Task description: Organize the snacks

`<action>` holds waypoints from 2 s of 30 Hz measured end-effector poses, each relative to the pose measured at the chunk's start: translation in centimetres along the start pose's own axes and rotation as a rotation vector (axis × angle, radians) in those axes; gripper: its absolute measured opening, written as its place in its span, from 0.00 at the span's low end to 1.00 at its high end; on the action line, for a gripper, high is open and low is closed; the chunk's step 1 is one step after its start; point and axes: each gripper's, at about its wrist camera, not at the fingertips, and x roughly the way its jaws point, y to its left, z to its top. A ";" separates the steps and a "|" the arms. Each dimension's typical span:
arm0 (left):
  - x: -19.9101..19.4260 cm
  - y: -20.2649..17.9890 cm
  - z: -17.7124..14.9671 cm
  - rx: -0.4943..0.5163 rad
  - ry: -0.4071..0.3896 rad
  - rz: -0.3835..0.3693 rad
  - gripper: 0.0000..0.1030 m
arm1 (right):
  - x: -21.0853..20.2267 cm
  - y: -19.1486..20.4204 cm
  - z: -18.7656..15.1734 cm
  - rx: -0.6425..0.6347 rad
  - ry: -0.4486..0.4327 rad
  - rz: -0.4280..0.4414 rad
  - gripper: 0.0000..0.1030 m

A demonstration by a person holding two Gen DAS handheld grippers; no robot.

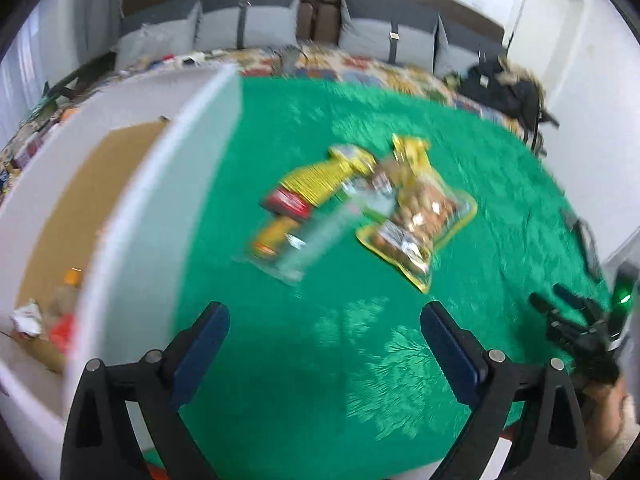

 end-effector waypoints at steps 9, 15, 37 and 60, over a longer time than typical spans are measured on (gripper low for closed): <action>7.2 -2.6 -2.7 -0.011 0.083 0.088 0.93 | 1.0 0.5 0.4 -0.053 -0.006 0.040 0.69; 7.7 -1.9 -3.7 0.003 0.078 0.139 0.98 | 1.6 0.2 -0.3 -0.051 0.018 0.063 0.69; 7.6 -1.8 -4.5 0.038 0.005 0.137 1.00 | 1.9 0.0 -0.6 -0.036 0.007 0.072 0.83; 7.6 -1.9 -4.6 0.040 -0.009 0.136 1.00 | 1.8 0.0 -0.6 -0.035 0.008 0.073 0.84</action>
